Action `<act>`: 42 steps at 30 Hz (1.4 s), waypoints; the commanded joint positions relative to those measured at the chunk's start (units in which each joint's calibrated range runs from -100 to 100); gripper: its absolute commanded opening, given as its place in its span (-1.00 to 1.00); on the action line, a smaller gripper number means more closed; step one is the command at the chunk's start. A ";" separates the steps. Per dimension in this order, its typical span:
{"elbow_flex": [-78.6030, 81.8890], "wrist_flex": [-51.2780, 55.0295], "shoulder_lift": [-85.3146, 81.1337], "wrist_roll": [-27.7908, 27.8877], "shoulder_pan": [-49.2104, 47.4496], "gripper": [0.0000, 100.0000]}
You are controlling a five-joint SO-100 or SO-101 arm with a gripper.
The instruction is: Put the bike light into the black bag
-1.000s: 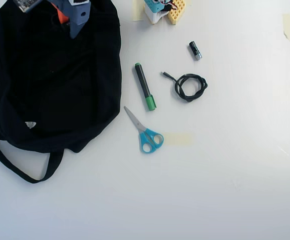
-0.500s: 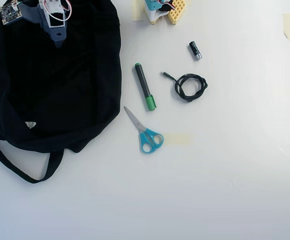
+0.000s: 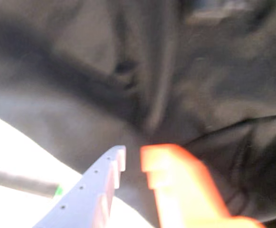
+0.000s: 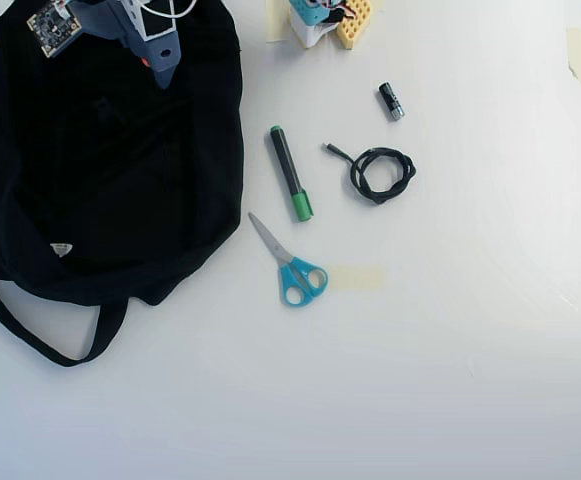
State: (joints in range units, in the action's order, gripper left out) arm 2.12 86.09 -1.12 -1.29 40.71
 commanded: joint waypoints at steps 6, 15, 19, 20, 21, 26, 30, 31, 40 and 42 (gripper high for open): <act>-1.04 2.54 -15.97 -0.28 -38.46 -0.95; 2.01 5.56 -16.72 0.35 -56.49 -0.95; 2.73 5.04 -19.54 4.60 -59.40 -0.95; 4.08 4.87 -21.37 6.07 -59.48 -0.95; 5.51 4.87 -23.19 7.06 -59.25 -0.95; 19.17 3.58 -34.31 7.01 -59.18 -0.95; 33.19 -2.88 -42.70 7.01 -56.71 -0.95; 37.77 -5.81 -45.77 7.01 -55.22 -0.95; 71.82 -19.34 -73.90 1.29 -48.93 -0.95; 76.22 -19.08 -78.96 1.03 -49.01 -0.95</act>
State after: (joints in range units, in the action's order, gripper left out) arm 73.27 67.97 -72.93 0.81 -8.45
